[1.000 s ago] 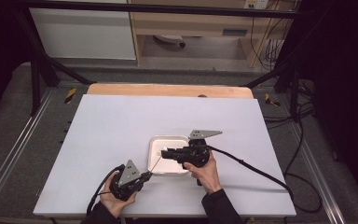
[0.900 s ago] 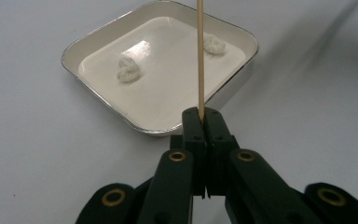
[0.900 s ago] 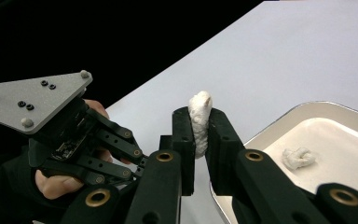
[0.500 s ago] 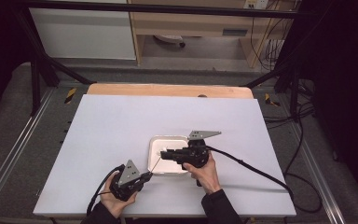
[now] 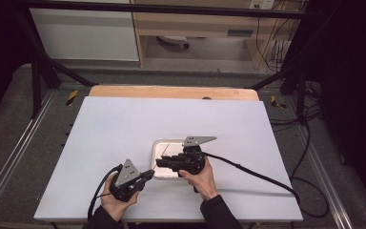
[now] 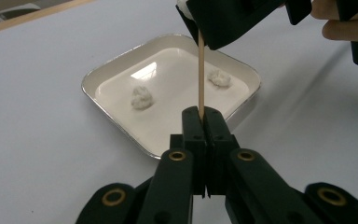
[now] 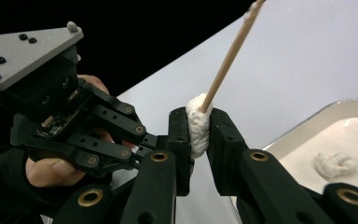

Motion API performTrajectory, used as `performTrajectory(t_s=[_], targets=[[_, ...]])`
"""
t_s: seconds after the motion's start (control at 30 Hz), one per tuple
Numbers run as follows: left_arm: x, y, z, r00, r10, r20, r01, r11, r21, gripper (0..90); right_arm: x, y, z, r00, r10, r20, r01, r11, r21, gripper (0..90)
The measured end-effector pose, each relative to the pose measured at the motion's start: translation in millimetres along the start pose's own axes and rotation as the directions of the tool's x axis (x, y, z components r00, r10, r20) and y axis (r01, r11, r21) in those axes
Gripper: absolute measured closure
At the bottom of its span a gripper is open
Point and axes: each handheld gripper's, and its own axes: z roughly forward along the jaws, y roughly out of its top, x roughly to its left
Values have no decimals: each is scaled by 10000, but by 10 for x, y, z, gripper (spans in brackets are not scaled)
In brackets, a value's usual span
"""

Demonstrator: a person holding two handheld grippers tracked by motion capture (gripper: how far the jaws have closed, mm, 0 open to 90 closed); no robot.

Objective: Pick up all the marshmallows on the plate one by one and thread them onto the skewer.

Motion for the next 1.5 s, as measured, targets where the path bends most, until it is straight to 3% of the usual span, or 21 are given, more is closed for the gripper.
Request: performTrajectory(t_s=[0.1, 0.2, 0.3, 0.43, 0.57, 0.7, 0.73, 0.83, 0.97, 1.13, 1.33, 1.43, 1.5], targets=[[-7, 34, 2, 10000, 74, 14, -74, 9999, -117, 892, -11, -30, 48, 9995, 142, -286, -130, 9991, 397, 801], [13, 19, 15, 10000, -7, 30, 7, 9999, -108, 891, -1, -70, 71, 10000, 23, -55, -22, 9997, 228, 802], [11, -1, 23, 10000, 31, 36, -31, 10000, 74, 891, -26, -84, 101, 9992, 319, -226, -309, 9986, 437, 800], [2, -3, 44, 10000, -38, 73, 37, 10000, 84, 891, -26, -93, 93, 9997, 225, -24, -223, 9980, 592, 785], [8, 7, 8, 9998, -74, 158, 76, 9999, -146, 890, -13, -61, 50, 9996, 88, 258, -98, 9992, 391, 633], [11, 2, 17, 9998, -92, 188, 94, 9999, -83, 890, -8, -48, 19, 9970, -303, 716, 268, 9984, 496, 472], [21, -3, 25, 9999, -149, 9, 149, 9999, 28, 890, -6, -50, 11, 9955, -465, 824, 424, 9978, 509, 418], [103, -32, 30, 9977, -682, 7, 682, 9977, 31, 890, 12, -54, -23, 9946, -719, 754, 691, 9969, 380, 322], [140, -44, 12, 9975, -710, 52, 710, 9975, -61, 890, -13, -58, -94, 9891, -876, 1181, 865, 9962, 138, 219], [161, -64, 10, 9970, -778, -54, 779, 9969, 85, 890, -125, -50, -204, 9791, -898, 1826, 835, 9956, 418, 121], [184, -85, -1, 9963, -861, -40, 862, 9961, 180, 889, -273, -61, -315, 9523, -1222, 2797, 945, 9894, 1103, 98], [190, -94, 3, 9959, -904, 97, 902, 9958, 180, 889, -335, -101, -331, 9404, -1426, 3086, 939, 9814, 1672, 120], [195, -99, 4, 9954, -946, 121, 943, 9953, 205, 889, -367, -134, -325, 9278, -1733, 3305, 1019, 9696, 2224, 148]])
